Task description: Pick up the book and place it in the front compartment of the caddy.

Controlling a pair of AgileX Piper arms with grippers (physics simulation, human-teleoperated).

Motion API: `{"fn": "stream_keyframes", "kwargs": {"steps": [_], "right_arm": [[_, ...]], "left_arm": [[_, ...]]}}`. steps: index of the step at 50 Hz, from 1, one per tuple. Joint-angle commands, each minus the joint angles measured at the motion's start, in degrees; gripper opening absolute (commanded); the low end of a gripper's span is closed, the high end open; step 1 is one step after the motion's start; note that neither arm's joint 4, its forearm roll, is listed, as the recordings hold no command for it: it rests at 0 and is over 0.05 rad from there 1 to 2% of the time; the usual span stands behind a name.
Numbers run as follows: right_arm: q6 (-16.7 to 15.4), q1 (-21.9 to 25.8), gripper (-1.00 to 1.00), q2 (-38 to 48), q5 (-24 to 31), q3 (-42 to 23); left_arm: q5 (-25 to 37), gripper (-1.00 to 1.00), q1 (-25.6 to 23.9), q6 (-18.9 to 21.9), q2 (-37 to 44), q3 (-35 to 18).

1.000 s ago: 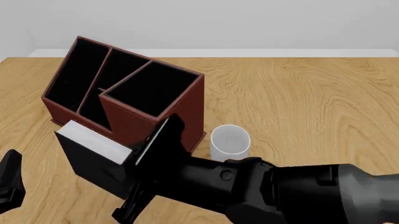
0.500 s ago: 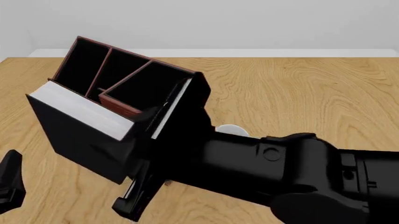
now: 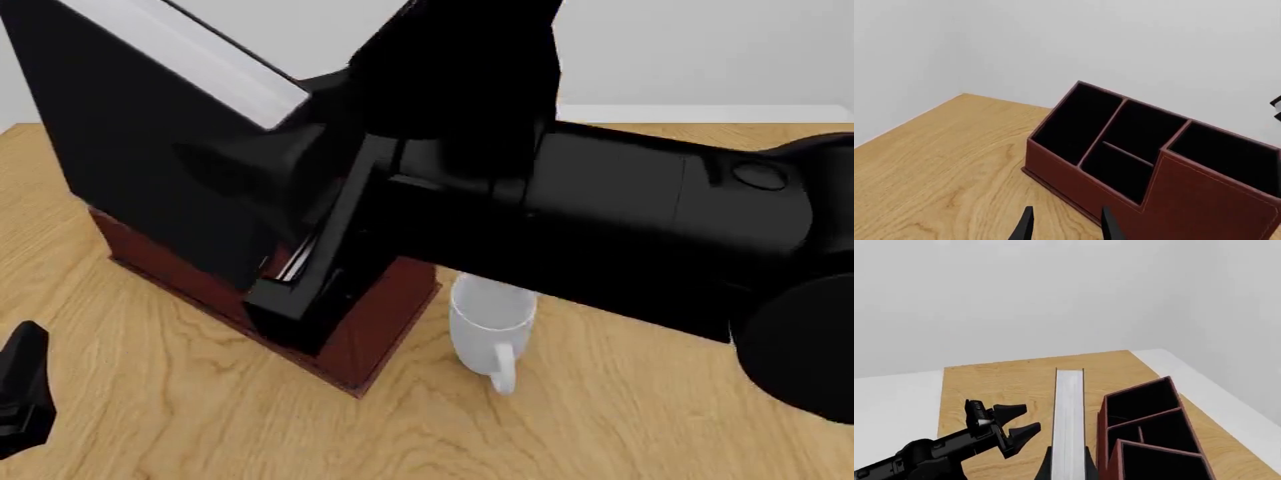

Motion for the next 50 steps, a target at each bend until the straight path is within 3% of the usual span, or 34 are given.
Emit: {"fn": "stream_keyframes", "kwargs": {"steps": [1,18,29,44,50], "right_arm": [[1.24,-0.54,-1.0,-1.69,5.66,-9.01],[0.46,-4.09,-1.0,6.27,15.5,-25.74],[-1.11,-5.08,-1.0,15.26,24.24,-41.37],[-3.76,-9.53,-1.0,31.85,42.63,-73.53],[-5.15,-12.35,-1.0,42.63,54.09,-93.96]], "left_arm": [[0.16,1.0,-0.26,-0.16,0.0,0.01],[0.7,1.0,-1.12,-0.05,0.12,0.0],[0.86,1.0,-1.63,0.16,0.1,0.0],[1.09,1.0,-2.25,-0.07,0.08,0.01],[1.07,1.0,-2.19,-0.15,0.05,0.01]]}}
